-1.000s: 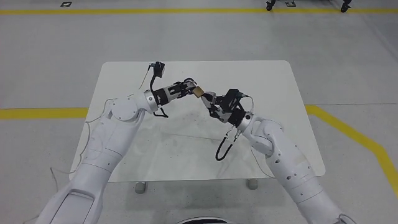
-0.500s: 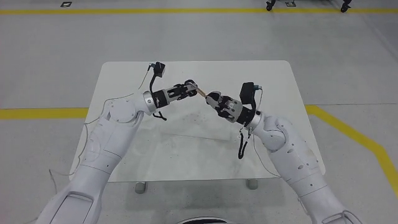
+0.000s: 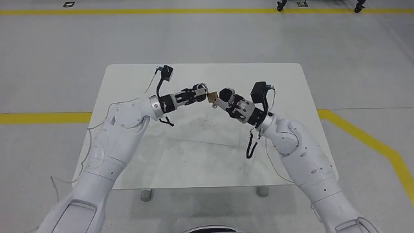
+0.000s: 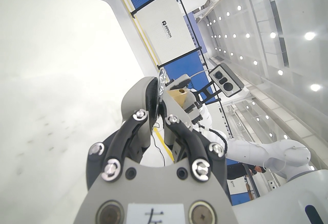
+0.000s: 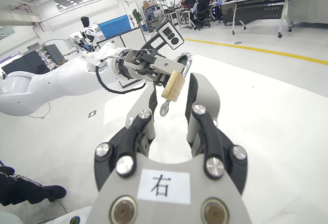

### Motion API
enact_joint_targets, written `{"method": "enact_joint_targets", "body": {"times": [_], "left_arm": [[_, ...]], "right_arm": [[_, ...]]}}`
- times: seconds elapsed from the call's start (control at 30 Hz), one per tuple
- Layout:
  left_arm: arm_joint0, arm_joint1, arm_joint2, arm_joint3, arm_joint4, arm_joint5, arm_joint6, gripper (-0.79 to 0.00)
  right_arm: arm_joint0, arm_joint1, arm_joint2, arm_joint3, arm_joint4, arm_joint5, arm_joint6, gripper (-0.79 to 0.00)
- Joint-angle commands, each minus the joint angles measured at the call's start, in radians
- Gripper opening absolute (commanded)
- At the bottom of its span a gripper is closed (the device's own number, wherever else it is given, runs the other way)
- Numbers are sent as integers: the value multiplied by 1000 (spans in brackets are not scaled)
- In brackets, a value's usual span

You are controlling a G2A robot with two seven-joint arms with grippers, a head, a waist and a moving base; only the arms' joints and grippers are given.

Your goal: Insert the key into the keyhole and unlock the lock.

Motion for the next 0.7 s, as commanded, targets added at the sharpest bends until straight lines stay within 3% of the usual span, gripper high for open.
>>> {"method": "enact_joint_targets", "body": {"times": [0.0, 0.1, 0.17, 0.23, 0.27, 0.43, 0.67], "left_arm": [[-2, 1, -2, 5, -10, 5, -9, -785], [-14, 4, -4, 16, -2, 30, -40, -785], [-23, 6, 5, 21, 35, 50, -56, -785], [-36, 7, 27, 24, 92, 89, -81, -785], [-43, 7, 40, 28, 129, 113, -81, -785], [-85, -8, 131, 58, 264, 268, -86, -785], [-143, -37, 225, 130, 363, 379, -39, -785]], "right_arm": [[-5, 2, 6, 1, -4, -3, -14, -425], [-18, 8, 39, 1, -14, 1, -47, -400], [-32, 13, 69, -8, -33, 19, -75, -280], [-49, 18, 97, -20, -45, 29, -101, -55], [-57, 21, 114, -28, -54, 39, -114, 0], [-88, 28, 155, -56, -87, 66, -147, 0], [-88, 28, 155, -56, -87, 66, -147, 0]]}}
